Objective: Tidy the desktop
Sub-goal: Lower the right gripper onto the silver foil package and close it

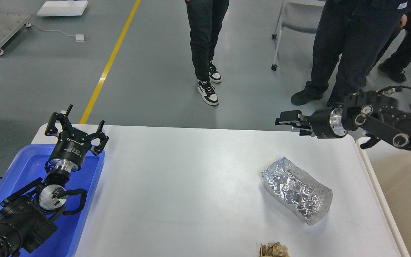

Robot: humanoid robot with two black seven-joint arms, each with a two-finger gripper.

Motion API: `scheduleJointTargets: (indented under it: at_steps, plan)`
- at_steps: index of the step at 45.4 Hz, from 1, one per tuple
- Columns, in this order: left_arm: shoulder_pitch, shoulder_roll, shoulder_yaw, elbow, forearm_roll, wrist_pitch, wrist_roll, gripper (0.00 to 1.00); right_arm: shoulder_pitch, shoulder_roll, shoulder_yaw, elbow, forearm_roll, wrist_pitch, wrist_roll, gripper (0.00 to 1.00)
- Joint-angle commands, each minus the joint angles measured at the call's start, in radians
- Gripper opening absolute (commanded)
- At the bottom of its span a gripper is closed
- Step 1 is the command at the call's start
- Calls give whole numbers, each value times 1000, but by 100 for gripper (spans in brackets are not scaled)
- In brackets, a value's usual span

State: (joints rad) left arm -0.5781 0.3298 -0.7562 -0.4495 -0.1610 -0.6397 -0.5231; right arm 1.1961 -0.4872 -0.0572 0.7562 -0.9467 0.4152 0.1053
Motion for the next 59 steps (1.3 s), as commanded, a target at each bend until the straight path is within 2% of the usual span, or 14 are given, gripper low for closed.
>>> scheduleJointTargets:
  at_steps: [1,7,14,28,48,51,54,59]
  plan:
    - [0,0,0,0,0,0,0,100,-16,-82,-220,74,-121,-121,44,100]
    - [0,0,0,0,0,0,0,100,-50,-103,-317,143,-139,-226,45,100]
    - [0,0,0,0,0,0,0,100,-107,-102,-366,141,-181,-323,45,100]
    - [0,0,0,0,0,0,0,100,-187,-106,-366,137,-184,-388,56,100]
    - [0,0,0,0,0,0,0,100,-266,-99,-366,86,-185,-457,122,97]
    - [0,0,0,0,0,0,0,100,-273,-97,-368,77,-185,-463,131,94]
    - [0,0,0,0,0,0,0,100,-283,-97,-366,72,-185,-470,140,86]
    - [0,0,0,0,0,0,0,100,-293,-97,-368,69,-185,-483,148,81]
